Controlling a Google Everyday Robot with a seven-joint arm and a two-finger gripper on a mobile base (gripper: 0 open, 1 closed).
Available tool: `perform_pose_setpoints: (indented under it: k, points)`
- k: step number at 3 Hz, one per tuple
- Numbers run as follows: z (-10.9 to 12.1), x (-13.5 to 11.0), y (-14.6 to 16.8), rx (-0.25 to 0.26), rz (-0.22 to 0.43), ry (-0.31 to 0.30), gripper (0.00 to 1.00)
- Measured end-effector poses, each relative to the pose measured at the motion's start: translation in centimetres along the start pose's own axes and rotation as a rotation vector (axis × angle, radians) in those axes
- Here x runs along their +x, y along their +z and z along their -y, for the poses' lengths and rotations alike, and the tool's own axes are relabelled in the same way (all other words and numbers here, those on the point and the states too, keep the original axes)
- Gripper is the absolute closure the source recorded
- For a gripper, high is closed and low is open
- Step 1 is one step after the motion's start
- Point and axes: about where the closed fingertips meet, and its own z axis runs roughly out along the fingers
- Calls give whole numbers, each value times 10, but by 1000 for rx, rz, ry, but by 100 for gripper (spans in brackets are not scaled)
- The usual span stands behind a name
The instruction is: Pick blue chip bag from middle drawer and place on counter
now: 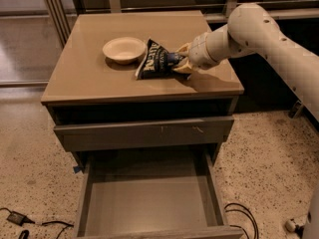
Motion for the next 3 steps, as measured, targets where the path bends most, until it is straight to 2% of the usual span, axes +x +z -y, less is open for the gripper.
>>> perform_pose_setpoints:
  k: [1, 2, 3]
  points:
    - [0, 0, 0, 0, 0, 0, 14]
    - [0, 0, 0, 0, 0, 0, 0]
    - [0, 0, 0, 0, 0, 0, 0]
